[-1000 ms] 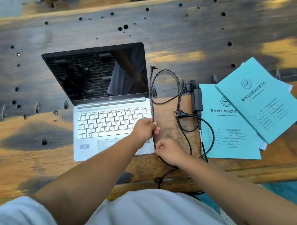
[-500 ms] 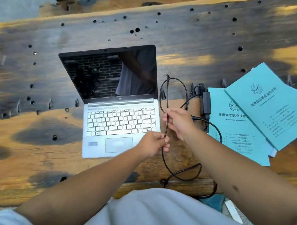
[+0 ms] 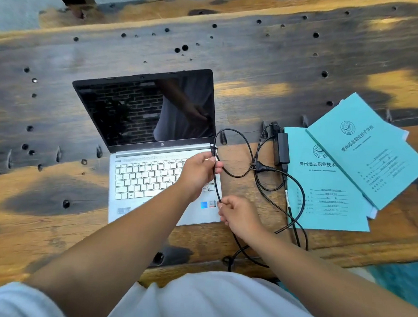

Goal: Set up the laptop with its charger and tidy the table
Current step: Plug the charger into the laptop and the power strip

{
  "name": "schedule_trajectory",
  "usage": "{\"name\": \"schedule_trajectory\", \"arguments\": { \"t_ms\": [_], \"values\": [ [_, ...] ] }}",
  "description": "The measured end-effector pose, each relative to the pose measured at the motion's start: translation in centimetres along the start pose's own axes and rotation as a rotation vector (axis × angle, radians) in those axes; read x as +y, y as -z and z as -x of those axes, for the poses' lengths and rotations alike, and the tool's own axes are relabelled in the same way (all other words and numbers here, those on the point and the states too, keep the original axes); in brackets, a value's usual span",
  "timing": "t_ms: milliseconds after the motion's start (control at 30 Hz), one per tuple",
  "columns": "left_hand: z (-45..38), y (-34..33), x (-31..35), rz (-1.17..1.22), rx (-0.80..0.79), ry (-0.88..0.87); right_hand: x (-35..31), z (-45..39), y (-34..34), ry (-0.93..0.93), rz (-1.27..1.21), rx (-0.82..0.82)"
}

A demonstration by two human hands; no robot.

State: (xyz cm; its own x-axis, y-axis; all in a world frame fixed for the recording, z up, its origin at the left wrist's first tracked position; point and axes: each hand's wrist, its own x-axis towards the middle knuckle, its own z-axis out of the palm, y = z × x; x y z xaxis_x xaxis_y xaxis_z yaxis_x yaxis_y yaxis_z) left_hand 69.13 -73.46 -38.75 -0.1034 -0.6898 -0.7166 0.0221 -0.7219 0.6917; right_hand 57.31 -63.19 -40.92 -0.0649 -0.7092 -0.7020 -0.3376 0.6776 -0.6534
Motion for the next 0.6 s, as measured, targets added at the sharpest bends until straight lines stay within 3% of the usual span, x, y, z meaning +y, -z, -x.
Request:
{"name": "schedule_trajectory", "arguments": {
  "t_ms": [100, 267, 433, 600],
  "values": [
    [-0.1, 0.0, 0.2, -0.100, -0.027, -0.038, -0.1, 0.1, 0.1, -0.021, -0.023, -0.002],
    [1.5, 0.0, -2.0, -0.270, -0.072, -0.074, -2.0, -0.5, 0.9, 0.022, -0.208, 0.150],
    [1.8, 0.3, -4.0, -0.348, 0.082, -0.091, -3.9, -2.3, 0.4, 0.097, -0.071, 0.248],
    [0.9, 1.1, -3.6, -0.370, 0.056, -0.108, -4.4, -5.1, -0.5, 0.090, -0.060, 0.321]
  ]
}}
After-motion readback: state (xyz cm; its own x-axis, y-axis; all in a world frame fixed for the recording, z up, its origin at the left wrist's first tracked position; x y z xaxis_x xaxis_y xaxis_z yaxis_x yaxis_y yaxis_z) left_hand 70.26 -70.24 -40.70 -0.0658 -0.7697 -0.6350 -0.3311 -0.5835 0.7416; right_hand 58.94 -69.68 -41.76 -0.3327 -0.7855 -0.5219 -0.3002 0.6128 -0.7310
